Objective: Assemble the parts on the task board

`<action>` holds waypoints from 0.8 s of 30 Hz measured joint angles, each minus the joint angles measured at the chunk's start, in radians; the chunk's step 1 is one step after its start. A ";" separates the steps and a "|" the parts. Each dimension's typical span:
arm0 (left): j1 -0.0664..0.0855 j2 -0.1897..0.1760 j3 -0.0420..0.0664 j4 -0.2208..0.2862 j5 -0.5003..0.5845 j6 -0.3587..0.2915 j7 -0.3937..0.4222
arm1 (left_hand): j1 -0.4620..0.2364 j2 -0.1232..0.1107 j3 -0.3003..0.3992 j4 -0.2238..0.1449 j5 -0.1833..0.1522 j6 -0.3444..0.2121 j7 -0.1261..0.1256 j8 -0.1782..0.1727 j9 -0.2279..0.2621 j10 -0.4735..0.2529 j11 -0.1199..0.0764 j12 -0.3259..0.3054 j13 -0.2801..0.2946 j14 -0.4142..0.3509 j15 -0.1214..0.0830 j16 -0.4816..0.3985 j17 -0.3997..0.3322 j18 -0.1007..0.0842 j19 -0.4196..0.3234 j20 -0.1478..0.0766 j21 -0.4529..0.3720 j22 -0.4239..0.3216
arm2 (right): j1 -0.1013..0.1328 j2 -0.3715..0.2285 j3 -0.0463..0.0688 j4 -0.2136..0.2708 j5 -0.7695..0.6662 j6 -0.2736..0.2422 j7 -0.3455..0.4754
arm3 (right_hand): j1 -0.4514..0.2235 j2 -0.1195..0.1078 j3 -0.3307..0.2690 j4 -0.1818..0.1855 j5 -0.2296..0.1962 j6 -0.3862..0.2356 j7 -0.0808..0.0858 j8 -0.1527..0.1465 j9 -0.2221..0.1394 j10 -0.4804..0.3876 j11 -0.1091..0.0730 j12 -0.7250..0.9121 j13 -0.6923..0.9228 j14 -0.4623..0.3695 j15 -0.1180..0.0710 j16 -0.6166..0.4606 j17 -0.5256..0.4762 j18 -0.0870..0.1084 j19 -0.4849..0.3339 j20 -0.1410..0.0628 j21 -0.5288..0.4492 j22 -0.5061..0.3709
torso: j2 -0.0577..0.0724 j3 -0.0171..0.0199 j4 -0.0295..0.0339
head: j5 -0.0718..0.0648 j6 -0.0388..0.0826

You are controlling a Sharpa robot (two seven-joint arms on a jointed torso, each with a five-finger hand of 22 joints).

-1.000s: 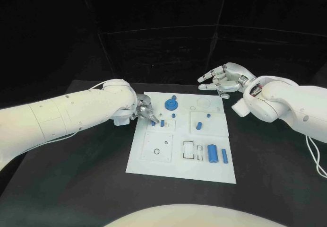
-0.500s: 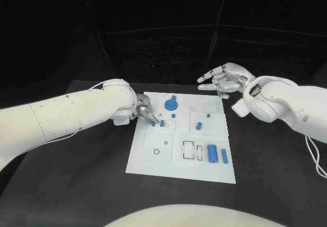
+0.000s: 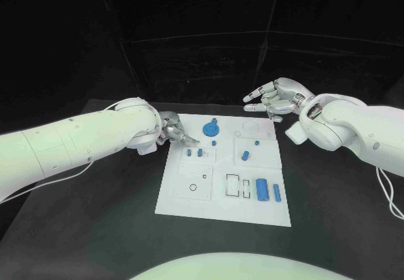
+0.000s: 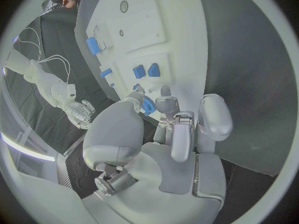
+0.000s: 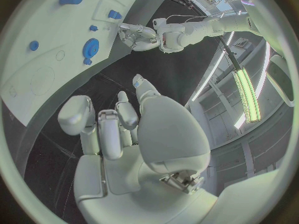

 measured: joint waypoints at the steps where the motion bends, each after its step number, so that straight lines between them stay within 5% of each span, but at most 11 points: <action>1: 0.000 -0.002 0.000 0.001 0.008 -0.016 0.008 | 0.011 0.003 -0.011 0.003 0.000 -0.007 0.003 -0.004 -0.003 -0.018 0.002 -0.022 -0.028 0.001 0.001 -0.006 0.000 0.007 -0.007 0.001 -0.010 -0.010 | 0.000 0.000 0.000 0.000 0.000 0.000 0.000 | 0.000 0.000 0.000 0.000 0.000 0.000 0.000 0.000 0.000 0.000 0.000 0.000 0.000 0.000 0.000 0.000 0.000 0.000 0.000 0.000 0.000 0.000 | 0.000 0.0000 0.0000 | 0.000 0.000; 4: 0.000 -0.007 0.000 0.006 0.032 -0.065 0.038 | 0.044 0.010 -0.038 0.007 0.000 -0.037 0.015 -0.017 -0.014 -0.087 0.013 -0.105 -0.132 0.002 0.014 -0.042 0.000 0.025 -0.049 0.008 -0.086 -0.087 | 0.000 0.000 0.000 -0.001 0.000 0.000 0.000 | 0.000 0.000 0.000 0.000 0.000 0.000 0.000 0.000 0.000 0.000 0.000 0.000 0.000 0.000 0.000 0.000 0.000 0.000 0.000 0.000 0.000 0.000 | 0.000 0.0002 0.0000 | -0.002 0.001; 7: 0.000 -0.008 0.000 0.007 0.054 -0.107 0.082 | 0.105 0.025 -0.062 -0.001 0.000 -0.089 0.041 -0.043 -0.039 -0.173 0.037 -0.179 -0.205 0.002 0.038 -0.137 -0.009 0.055 -0.139 0.026 -0.253 -0.251 | 0.000 0.000 0.000 -0.001 0.000 0.000 0.000 | 0.000 0.000 0.000 0.000 0.000 0.000 0.000 0.000 0.000 0.000 0.000 0.000 0.000 0.000 0.000 0.000 0.000 0.000 0.000 0.000 0.000 0.000 | 0.001 0.0004 -0.0002 | -0.004 0.003; 9: 0.000 -0.005 0.000 0.005 0.068 -0.126 0.124 | 0.187 0.047 -0.042 -0.035 0.000 -0.126 0.063 -0.066 -0.061 -0.244 0.058 -0.228 -0.235 -0.036 0.055 -0.232 -0.121 0.083 -0.215 0.038 -0.382 -0.372 | 0.000 0.000 0.000 -0.001 0.000 0.000 0.000 | 0.000 0.000 0.000 0.000 0.000 0.000 0.000 0.000 0.000 0.000 0.000 0.000 0.000 0.000 0.000 0.000 0.000 0.000 0.000 0.000 0.000 0.000 | 0.001 0.0005 -0.0006 | -0.005 0.004; 13: 0.000 0.021 -0.001 -0.004 0.089 -0.156 0.242 | 0.362 0.068 0.036 -0.120 0.000 -0.154 0.102 -0.131 -0.130 -0.383 0.096 -0.370 -0.334 -0.168 0.090 -0.405 -0.332 0.085 -0.289 0.067 -0.486 -0.443 | 0.000 0.000 0.000 -0.003 0.000 0.000 0.000 | 0.000 0.000 0.000 0.000 0.000 0.000 0.000 0.000 0.000 0.000 0.000 0.000 0.000 0.000 0.000 0.000 0.000 0.000 0.000 0.000 0.000 0.000 | 0.001 0.0006 -0.0011 | -0.011 0.008; 15: -0.001 0.037 -0.002 -0.008 0.089 -0.171 0.309 | 0.406 0.054 0.068 -0.153 0.001 -0.130 0.117 -0.174 -0.183 -0.401 0.111 -0.445 -0.406 -0.248 0.104 -0.501 -0.450 0.085 -0.315 0.082 -0.526 -0.467 | 0.000 0.001 0.000 -0.004 0.000 0.000 0.000 | 0.000 0.000 0.000 0.000 0.000 0.000 0.000 0.000 0.000 0.000 0.000 0.000 0.000 0.000 0.000 0.000 0.000 0.000 0.000 0.000 0.000 0.000 | 0.001 0.0007 -0.0012 | -0.013 0.009; 18: -0.005 0.059 -0.008 -0.022 0.067 -0.191 0.394 | 0.434 0.028 0.107 -0.182 0.001 -0.088 0.113 -0.228 -0.251 -0.392 0.120 -0.517 -0.493 -0.277 0.109 -0.551 -0.530 0.085 -0.312 0.092 -0.551 -0.486 | 0.000 0.002 0.000 -0.005 0.000 0.000 0.000 | 0.000 0.000 0.000 0.000 0.000 0.000 0.000 0.000 0.000 0.000 0.000 0.000 -0.001 0.000 0.000 0.000 0.000 0.000 0.000 0.000 0.000 -0.001 | 0.001 0.0007 -0.0017 | -0.014 0.011; 24: -0.007 0.097 -0.027 -0.051 -0.042 -0.213 0.489 | 0.412 -0.013 0.129 -0.197 0.001 -0.056 0.107 -0.292 -0.324 -0.385 0.120 -0.589 -0.588 -0.196 0.108 -0.481 -0.478 0.085 -0.258 0.094 -0.555 -0.493 | 0.000 0.004 0.000 -0.006 0.000 0.000 0.000 | 0.000 0.000 0.000 0.000 0.000 0.000 0.000 0.000 0.000 0.000 0.000 0.000 -0.002 0.000 0.000 0.000 0.000 0.000 0.000 0.000 0.000 -0.001 | 0.001 0.0012 -0.0024 | -0.018 0.015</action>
